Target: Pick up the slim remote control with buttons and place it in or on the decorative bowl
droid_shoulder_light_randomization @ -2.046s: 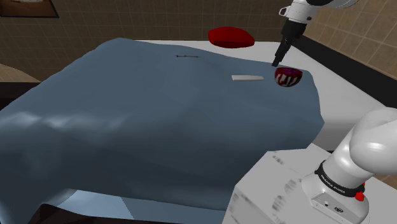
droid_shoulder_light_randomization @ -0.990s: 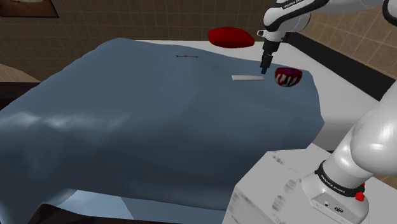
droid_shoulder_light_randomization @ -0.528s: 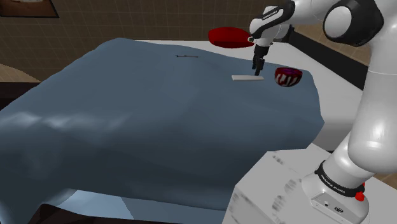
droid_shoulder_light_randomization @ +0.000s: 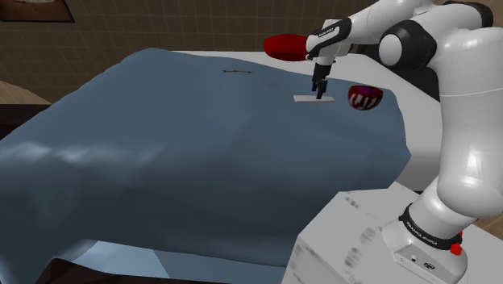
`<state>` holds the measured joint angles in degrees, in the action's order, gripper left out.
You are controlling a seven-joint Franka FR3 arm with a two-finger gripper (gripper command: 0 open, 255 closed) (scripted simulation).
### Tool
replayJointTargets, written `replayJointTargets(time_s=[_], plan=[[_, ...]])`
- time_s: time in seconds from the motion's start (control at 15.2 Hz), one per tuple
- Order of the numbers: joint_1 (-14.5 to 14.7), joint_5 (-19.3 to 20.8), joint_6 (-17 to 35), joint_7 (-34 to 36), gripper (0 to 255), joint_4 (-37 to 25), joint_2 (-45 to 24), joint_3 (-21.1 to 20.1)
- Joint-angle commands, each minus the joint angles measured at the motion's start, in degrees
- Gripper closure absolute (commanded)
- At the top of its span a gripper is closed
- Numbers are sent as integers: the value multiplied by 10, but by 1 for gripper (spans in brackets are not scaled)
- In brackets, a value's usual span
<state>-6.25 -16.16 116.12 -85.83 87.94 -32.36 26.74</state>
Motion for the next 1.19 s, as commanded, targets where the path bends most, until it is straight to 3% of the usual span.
replayJointTargets(time_s=[0.0, 0.66, 0.73, 1.12], plan=[[0, -3, 13, -2, 0, 7, -6, -2], [-1, -8, 28, -5, 0, 15, -14, -5], [-1, -8, 28, -5, 255, 15, -14, -5], [-1, -8, 28, -5, 255, 15, -14, -5]])
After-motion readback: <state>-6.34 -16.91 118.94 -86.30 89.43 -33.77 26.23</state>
